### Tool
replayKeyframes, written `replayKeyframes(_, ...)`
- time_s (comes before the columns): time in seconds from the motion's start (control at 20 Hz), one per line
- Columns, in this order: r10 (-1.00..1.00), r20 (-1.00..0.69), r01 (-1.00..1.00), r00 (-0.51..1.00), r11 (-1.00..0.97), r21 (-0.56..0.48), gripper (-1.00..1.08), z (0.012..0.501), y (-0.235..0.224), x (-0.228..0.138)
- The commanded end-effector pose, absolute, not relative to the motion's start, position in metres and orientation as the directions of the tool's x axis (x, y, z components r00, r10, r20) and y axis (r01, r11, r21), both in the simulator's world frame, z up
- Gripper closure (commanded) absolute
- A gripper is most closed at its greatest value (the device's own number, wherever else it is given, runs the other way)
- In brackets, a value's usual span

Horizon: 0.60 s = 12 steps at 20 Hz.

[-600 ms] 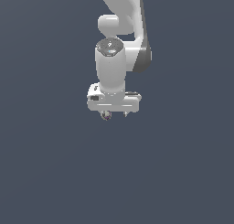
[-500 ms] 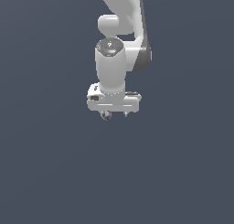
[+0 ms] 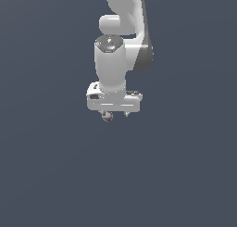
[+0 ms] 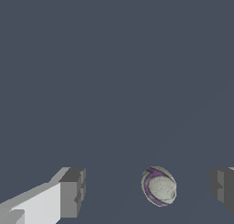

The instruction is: Pick up the object and move it to a goal position.

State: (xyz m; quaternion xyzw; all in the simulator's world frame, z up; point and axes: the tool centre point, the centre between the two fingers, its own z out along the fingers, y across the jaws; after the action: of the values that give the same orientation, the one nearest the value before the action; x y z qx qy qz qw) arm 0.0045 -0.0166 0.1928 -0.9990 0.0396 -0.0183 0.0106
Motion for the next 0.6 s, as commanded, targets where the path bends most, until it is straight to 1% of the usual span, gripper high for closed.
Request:
replayKeyframes(0.0, -0.080, 0.035, -0.079, 0.996, -0.997, -0.023, -0.92, 0.193, -0.016, 0.004)
replayKeyframes(0.3, -0.121, 0.032, -0.120, 0.992, -0.992, -0.024, -0.92, 0.185, -0.019, -0.001)
replayKeyframes(0.55, -0.200, 0.025, -0.199, 0.980, -0.980, -0.025, -0.92, 0.171, -0.024, -0.011)
